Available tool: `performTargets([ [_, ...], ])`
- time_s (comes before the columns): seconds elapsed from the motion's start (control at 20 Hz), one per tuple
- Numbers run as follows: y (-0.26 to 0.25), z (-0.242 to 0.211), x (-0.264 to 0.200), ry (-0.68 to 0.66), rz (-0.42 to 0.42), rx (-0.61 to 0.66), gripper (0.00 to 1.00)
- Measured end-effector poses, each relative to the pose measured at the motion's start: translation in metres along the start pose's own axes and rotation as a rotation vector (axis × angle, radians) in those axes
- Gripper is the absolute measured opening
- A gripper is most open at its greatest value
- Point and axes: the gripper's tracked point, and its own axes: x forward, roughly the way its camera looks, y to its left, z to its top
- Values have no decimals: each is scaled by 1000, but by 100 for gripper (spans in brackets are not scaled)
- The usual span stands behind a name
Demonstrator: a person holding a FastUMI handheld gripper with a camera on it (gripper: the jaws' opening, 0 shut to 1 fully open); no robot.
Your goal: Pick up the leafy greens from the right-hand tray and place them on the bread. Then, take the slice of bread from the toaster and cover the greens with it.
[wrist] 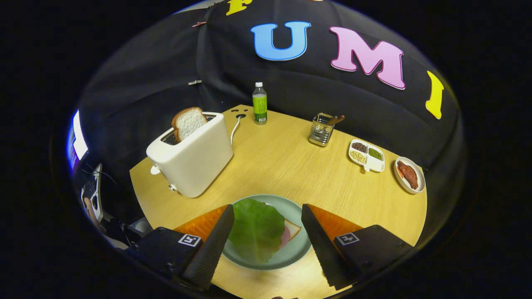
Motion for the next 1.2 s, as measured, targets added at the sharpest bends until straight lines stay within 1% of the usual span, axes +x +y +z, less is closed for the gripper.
performTargets([
  [0.3, 38, 70, -25, -147, 11, -17, 100],
  [0.55, 84, 123, -17, -224, 42, 5, 100],
  [0.6, 103, 125, -16, -230, 51, 11, 100],
  [0.8, 144, 144, 12, -229, 90, 8, 100],
  [0.9, 159, 147, 31, -220, 91, -1, 100],
  [1.05, 176, 140, 62, -177, 97, 8, 100],
  [1.2, 182, 128, 96, -113, 78, 68, 100],
])
